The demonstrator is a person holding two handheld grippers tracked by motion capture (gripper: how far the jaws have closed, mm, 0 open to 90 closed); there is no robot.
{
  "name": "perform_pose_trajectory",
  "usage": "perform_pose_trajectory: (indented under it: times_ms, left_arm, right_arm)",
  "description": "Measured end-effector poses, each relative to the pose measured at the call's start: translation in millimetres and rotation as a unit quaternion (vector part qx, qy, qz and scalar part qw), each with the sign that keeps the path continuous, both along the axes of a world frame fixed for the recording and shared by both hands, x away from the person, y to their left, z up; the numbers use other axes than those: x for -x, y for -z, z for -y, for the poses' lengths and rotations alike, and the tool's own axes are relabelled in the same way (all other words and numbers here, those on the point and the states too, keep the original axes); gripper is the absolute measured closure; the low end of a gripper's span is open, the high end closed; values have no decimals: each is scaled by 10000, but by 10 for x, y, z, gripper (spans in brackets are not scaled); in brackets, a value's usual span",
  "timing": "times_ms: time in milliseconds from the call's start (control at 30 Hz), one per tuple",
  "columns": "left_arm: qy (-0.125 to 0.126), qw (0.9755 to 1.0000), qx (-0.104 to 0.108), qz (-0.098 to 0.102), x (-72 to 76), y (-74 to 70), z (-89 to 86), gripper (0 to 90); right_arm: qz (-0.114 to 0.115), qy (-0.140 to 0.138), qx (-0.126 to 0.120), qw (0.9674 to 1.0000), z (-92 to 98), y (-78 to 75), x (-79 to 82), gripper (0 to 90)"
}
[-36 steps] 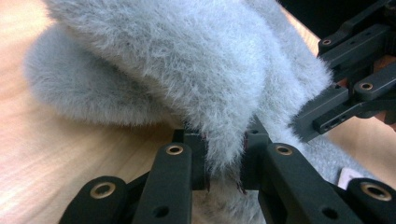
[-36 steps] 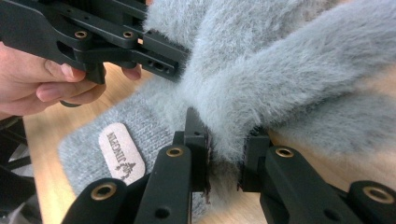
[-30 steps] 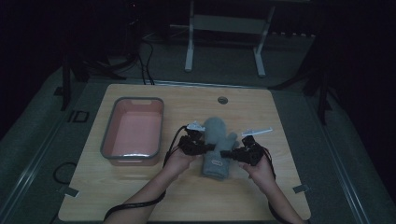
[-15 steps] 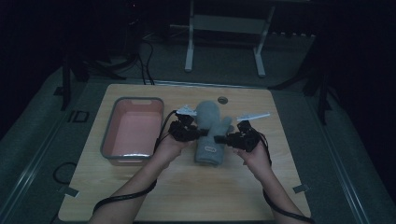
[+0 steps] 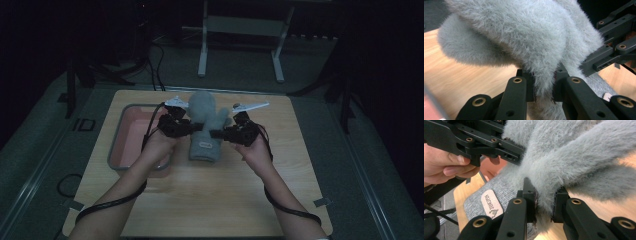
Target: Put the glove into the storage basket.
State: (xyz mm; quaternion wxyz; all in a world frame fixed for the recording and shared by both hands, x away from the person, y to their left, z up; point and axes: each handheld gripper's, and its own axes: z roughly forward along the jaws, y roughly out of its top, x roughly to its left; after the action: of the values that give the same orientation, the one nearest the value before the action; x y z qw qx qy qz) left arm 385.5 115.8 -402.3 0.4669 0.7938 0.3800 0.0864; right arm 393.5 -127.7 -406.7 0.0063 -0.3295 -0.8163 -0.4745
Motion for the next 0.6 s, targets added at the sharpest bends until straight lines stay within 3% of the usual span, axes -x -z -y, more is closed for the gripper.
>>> perform_pose_trajectory:
  times_ms: [400, 600]
  left_arm:
    - [-334, 9993, -136, 46, -14, -246, -599, 790]
    - [-563, 9982, -226, 10, -23, -277, -915, 790]
  right_arm:
    - [95, -228, -83, 9997, -621, -193, -133, 782]
    - [101, -309, -128, 9994, -972, -214, -203, 781]
